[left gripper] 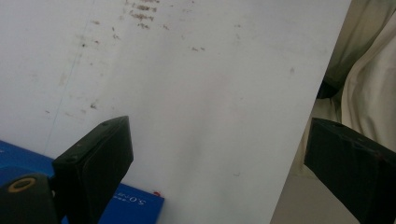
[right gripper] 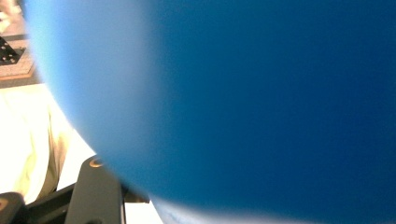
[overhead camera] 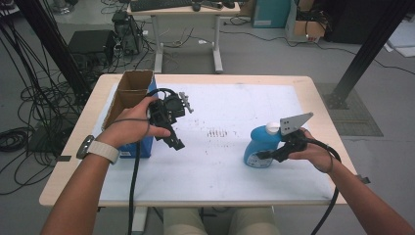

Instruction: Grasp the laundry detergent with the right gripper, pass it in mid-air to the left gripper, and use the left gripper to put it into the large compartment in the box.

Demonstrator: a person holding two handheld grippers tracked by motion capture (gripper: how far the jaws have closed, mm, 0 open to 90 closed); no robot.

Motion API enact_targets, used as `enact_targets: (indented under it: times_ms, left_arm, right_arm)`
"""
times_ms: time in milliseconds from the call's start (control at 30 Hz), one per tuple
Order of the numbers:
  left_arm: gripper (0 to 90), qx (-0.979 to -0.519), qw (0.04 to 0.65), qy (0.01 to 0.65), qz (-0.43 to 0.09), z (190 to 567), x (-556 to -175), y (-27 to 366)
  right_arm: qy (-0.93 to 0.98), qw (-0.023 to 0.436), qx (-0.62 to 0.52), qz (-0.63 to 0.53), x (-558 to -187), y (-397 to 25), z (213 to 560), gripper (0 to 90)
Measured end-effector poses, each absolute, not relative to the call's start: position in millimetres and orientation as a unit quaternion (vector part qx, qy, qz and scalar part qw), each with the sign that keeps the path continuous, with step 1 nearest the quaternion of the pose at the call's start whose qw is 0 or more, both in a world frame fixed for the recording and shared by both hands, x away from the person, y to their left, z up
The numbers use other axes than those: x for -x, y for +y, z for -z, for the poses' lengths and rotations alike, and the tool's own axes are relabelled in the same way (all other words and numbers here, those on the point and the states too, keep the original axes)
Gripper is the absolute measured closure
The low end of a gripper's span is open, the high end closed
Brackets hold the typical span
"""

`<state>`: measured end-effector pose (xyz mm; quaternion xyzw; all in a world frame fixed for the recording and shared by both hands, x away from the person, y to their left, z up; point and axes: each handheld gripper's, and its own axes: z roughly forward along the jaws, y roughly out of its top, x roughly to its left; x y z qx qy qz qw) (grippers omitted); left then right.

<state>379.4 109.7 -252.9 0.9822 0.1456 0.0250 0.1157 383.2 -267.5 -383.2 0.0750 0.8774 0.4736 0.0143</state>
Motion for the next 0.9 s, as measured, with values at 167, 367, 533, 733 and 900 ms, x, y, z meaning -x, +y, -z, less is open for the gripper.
enact_targets:
  times_ms: [167, 367, 533, 733, 900]
  left_arm:
    - [8.3, -0.982, 0.116, 0.146, -0.025, 252.5, -379.5, 110.3]
    - [8.3, -0.982, 0.116, 0.146, -0.025, 252.6, -379.5, 110.1]
    - [8.3, -0.982, 0.116, 0.144, -0.024, 252.7, -380.0, 110.2]
    - [8.3, -0.983, 0.117, 0.143, -0.022, 252.8, -379.7, 110.1]
    - [8.3, -0.982, 0.115, 0.146, -0.025, 252.0, -378.6, 110.7]
  right_arm:
    - [0.876, 0.017, -0.069, -0.478, -383.7, -267.3, 384.4, 39.1]
    - [0.875, 0.019, -0.07, -0.479, -383.6, -267.8, 384.8, 41.3]
    - [0.875, 0.026, -0.07, -0.478, -382.8, -267.3, 384.6, 42.1]
    - [0.875, 0.029, -0.064, -0.479, -383.0, -267.7, 384.8, 42.5]
    - [0.876, 0.032, -0.059, -0.478, -383.1, -268.0, 385.0, 42.7]
